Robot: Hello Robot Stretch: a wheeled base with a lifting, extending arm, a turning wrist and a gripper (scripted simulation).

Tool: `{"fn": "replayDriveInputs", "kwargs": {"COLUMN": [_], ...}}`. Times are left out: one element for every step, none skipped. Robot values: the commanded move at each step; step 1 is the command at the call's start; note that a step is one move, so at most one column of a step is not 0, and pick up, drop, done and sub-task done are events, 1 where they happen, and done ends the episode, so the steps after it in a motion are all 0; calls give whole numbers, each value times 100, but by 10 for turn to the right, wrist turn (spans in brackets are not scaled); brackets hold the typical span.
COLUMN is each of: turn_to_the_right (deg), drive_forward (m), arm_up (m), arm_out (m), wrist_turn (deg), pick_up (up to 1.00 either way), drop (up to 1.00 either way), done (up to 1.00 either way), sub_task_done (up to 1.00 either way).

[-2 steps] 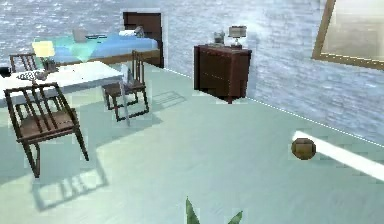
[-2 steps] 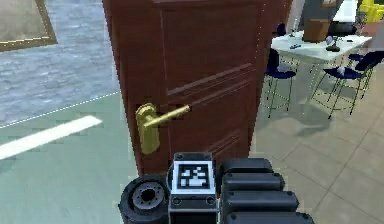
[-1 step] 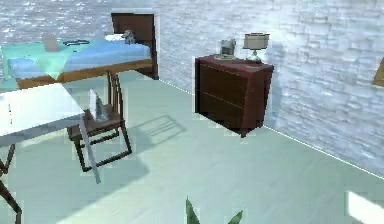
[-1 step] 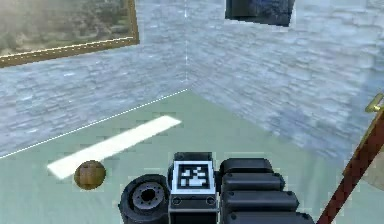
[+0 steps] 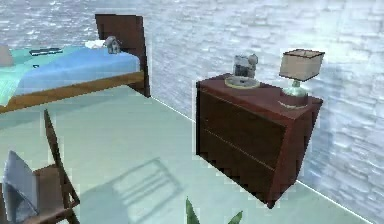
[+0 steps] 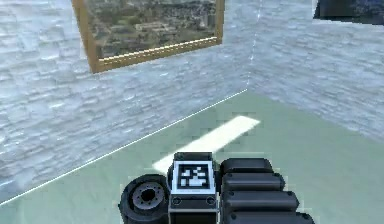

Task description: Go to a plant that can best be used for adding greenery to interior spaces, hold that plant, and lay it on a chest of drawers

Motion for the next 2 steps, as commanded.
{"fn": "replayDriveInputs", "kwargs": {"turn_to_the_right": [0,450], "drive_forward": [85,0], "arm_up": [0,0], "arm_out": [0,0], "wrist_turn": [0,0], "pick_up": [0,0], "drop": [0,0], "done": [0,0], "sub_task_done": [0,0]}}
